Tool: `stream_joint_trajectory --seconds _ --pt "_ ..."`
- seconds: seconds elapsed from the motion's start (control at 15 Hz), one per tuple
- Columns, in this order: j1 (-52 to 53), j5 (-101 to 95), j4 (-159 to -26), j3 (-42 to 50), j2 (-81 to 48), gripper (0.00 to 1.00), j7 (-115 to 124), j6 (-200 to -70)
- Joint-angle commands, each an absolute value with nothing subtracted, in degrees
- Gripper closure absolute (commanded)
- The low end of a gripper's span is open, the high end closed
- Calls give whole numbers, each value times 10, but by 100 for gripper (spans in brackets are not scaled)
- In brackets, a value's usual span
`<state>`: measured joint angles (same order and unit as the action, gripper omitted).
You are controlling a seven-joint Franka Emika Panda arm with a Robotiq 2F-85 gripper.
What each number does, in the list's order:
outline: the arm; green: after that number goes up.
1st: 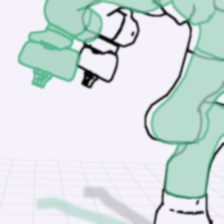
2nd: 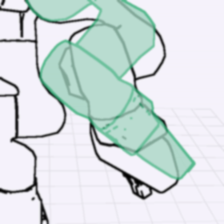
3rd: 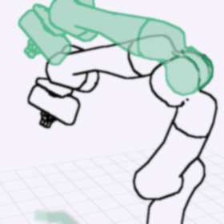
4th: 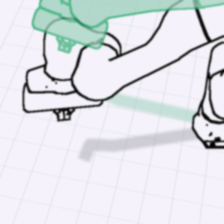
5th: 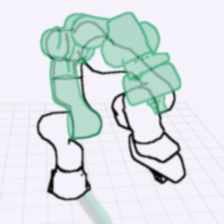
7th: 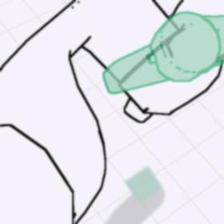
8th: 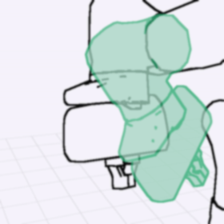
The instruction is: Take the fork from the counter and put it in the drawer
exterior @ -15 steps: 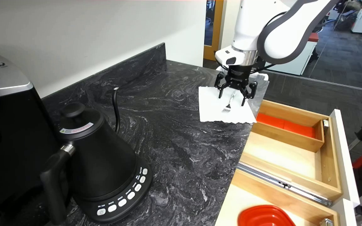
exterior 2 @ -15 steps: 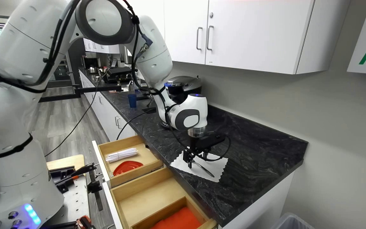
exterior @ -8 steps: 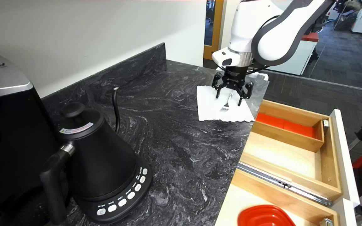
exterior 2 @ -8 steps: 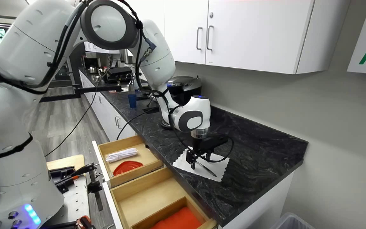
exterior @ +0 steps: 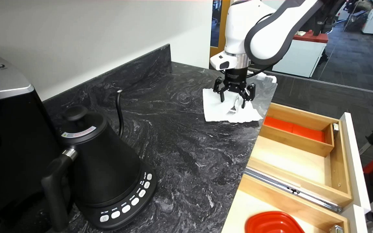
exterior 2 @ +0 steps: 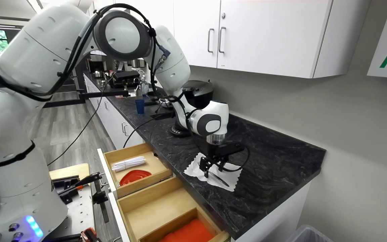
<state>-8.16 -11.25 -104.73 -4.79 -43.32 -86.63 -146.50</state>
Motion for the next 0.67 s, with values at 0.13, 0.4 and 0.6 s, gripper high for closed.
stream_joint_trajectory --seconds 0.13,0.4,0.6 --pt "-69 -109 -969 -44 -479 53 -856 -1396" --pt "-73 -112 -979 -48 -465 44 -866 -1402" --pt "-73 -112 -979 -48 -465 25 -866 -1402"
